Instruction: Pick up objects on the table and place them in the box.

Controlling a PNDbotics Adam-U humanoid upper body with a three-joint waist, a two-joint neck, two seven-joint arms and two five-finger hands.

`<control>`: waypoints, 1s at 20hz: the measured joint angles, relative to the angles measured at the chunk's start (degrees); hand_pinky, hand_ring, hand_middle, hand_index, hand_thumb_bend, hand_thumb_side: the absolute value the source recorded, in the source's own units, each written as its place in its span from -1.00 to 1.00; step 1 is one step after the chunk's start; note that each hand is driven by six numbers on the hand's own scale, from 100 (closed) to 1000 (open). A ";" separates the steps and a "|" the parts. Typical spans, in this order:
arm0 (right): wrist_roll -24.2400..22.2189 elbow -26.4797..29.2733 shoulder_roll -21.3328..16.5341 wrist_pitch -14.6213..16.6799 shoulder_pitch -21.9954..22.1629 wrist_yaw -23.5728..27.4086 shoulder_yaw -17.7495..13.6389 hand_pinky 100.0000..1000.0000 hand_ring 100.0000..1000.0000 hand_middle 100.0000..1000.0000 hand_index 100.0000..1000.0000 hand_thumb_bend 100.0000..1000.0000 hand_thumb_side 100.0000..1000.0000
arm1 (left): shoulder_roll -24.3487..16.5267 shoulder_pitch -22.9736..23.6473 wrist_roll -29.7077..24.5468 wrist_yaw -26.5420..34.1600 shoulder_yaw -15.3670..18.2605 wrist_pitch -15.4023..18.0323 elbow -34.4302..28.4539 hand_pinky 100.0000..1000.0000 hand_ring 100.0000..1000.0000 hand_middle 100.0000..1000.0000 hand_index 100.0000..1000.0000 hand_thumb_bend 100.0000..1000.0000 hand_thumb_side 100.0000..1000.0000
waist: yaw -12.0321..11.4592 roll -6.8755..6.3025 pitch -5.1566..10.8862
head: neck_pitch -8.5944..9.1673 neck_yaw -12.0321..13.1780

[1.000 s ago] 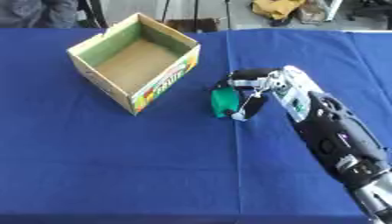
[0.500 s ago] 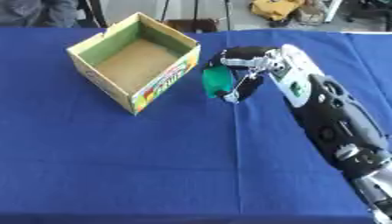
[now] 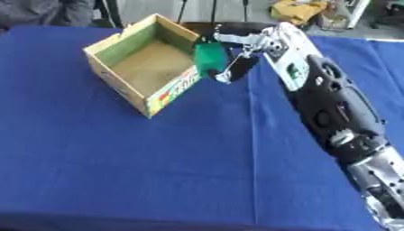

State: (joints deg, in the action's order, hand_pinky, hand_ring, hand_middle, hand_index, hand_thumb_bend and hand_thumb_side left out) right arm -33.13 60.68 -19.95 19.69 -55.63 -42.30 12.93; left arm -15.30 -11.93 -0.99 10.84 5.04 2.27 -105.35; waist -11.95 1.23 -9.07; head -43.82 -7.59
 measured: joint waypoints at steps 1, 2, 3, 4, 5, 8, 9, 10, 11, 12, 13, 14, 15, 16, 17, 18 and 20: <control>0.86 -0.74 0.65 -0.33 -0.55 -0.94 -0.55 -0.28 -0.26 0.46 0.66 -1.00 -1.00 | 0.29 -0.31 -0.22 0.16 -0.26 -0.03 -0.02 -0.06 -0.13 0.07 0.18 -0.62 1.00 | -1.01 0.01 -0.17 | 0.00 -0.61; 1.77 -1.47 1.31 -0.68 -1.05 -1.89 -1.07 -0.28 -0.26 0.46 0.66 -1.00 -1.00 | 0.53 -0.64 -0.40 0.29 -0.47 -0.07 -0.08 -0.06 -0.13 0.07 0.18 -0.61 1.00 | -2.03 0.02 -0.32 | 0.00 -1.28; 2.71 -2.12 2.02 -0.98 -1.58 -2.82 -1.61 -0.25 -0.24 0.46 0.66 -1.00 -1.00 | 0.77 -0.86 -0.62 0.45 -0.67 -0.12 -0.20 -0.06 -0.13 0.07 0.18 -0.61 1.00 | -2.87 0.08 -0.42 | 0.00 -1.95; 3.67 -2.70 2.66 -1.22 -2.04 -3.79 -2.15 -0.25 -0.24 0.46 0.67 -1.00 -1.00 | 0.96 -1.09 -0.80 0.60 -0.86 -0.16 -0.32 -0.06 -0.13 0.07 0.18 -0.61 1.00 | -3.52 0.19 -0.50 | 0.00 -2.64; 4.63 -3.16 3.27 -1.40 -2.41 -4.78 -2.64 -0.21 -0.21 0.48 0.68 -1.00 -0.99 | 1.21 -1.27 -0.97 0.69 -0.99 -0.24 -0.35 -0.06 -0.13 0.07 0.18 -0.61 1.00 | -4.05 0.29 -0.57 | 0.00 -3.24; 7.56 -4.88 4.83 -1.54 -2.92 -7.68 -3.31 -0.12 -0.13 0.51 0.70 -1.00 -0.82 | 1.47 -1.79 -1.35 0.90 -1.33 -0.34 -0.42 -0.06 -0.13 0.07 0.18 -0.61 1.00 | -5.21 0.31 -1.01 | 0.00 -4.87; 8.47 -5.63 5.32 -1.44 -2.92 -8.66 -3.35 -0.07 -0.07 0.52 0.71 -1.00 -0.73 | 1.62 -1.96 -1.44 1.00 -1.35 -0.34 -0.51 -0.06 -0.13 0.07 0.18 -0.61 1.00 | -5.50 0.31 -1.12 | 0.00 -5.33; 9.29 -6.44 5.80 -1.27 -2.92 -9.62 -3.34 -0.06 -0.05 0.53 0.72 -1.00 -0.68 | 1.73 -2.21 -1.50 1.11 -1.45 -0.34 -0.56 -0.06 -0.13 0.07 0.18 -0.61 1.00 | -5.86 0.30 -1.18 | 0.00 -5.76; 9.98 -7.19 6.30 -1.03 -2.90 -10.56 -3.32 -0.06 -0.05 0.53 0.72 -1.00 -0.68 | 1.74 -2.28 -1.57 1.18 -1.55 -0.37 -0.66 -0.06 -0.13 0.07 0.18 -0.61 1.00 | -6.15 0.30 -1.23 | 0.00 -6.14; 10.53 -7.83 6.77 -0.75 -2.89 -11.48 -3.31 -0.06 -0.05 0.53 0.72 -1.00 -0.68 | 1.74 -2.29 -1.62 1.22 -1.64 -0.40 -0.67 -0.06 -0.13 0.07 0.18 -0.61 1.00 | -6.29 0.30 -1.24 | 0.00 -6.40; 11.04 -8.40 7.11 -0.48 -2.88 -12.34 -3.32 0.02 0.11 0.56 0.74 -1.00 -0.29 | 1.75 -2.31 -1.64 1.25 -1.65 -0.41 -0.68 -0.05 -0.13 0.07 0.18 -0.60 1.00 | -6.37 0.29 -1.26 | 0.00 -6.61; 11.35 -8.97 7.34 -0.21 -2.78 -13.10 -3.31 0.03 0.13 0.56 0.74 -1.00 -0.24 | 1.76 -2.41 -1.68 1.26 -1.67 -0.43 -0.69 -0.05 -0.13 0.07 0.18 -0.60 1.00 | -6.57 0.28 -1.32 | 0.00 -6.74; 11.44 -9.67 7.69 0.01 -2.57 -13.84 -3.21 0.03 0.13 0.56 0.74 -1.00 -0.24 | 1.77 -2.54 -1.76 1.29 -1.67 -0.44 -0.71 -0.05 -0.13 0.07 0.18 -0.60 1.00 | -6.84 0.25 -1.38 | 0.00 -6.89; 11.26 -10.34 8.18 0.24 -2.26 -14.48 -3.04 0.10 0.19 0.57 0.73 -1.00 -0.07 | 1.77 -2.60 -1.82 1.35 -1.67 -0.43 -0.74 -0.05 -0.13 0.06 0.18 -0.60 1.00 | -7.03 0.23 -1.42 | 0.00 -7.01; 10.96 -10.98 8.67 0.52 -2.04 -15.08 -2.99 0.17 0.25 0.58 0.74 -1.00 0.00 | 1.80 -2.65 -1.86 1.42 -1.68 -0.41 -0.77 -0.05 -0.13 0.06 0.18 -0.60 1.00 | -7.11 0.22 -1.45 | 0.00 -7.13; 10.63 -11.42 9.02 0.82 -1.85 -15.53 -2.98 0.22 0.29 0.59 0.74 -1.00 0.06 | 1.88 -2.66 -1.89 1.48 -1.68 -0.40 -0.83 -0.05 -0.13 0.06 0.18 -0.60 1.00 | -7.14 0.21 -1.46 | 0.00 -7.17; 9.99 -11.98 9.45 1.42 -1.75 -16.13 -2.97 0.34 0.42 0.62 0.74 -1.00 0.21 | 2.17 -2.69 -1.95 1.56 -1.68 -0.42 -0.96 -0.05 -0.13 0.06 0.18 -0.60 1.00 | -7.14 0.22 -1.46 | 0.00 -7.20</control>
State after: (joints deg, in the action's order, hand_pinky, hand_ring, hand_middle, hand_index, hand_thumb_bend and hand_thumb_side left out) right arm -23.14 48.70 -10.50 21.10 -57.39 -58.43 9.96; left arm -13.13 -14.62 -2.94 12.40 3.36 1.85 -106.32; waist -19.08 1.45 -10.53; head -43.82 -14.79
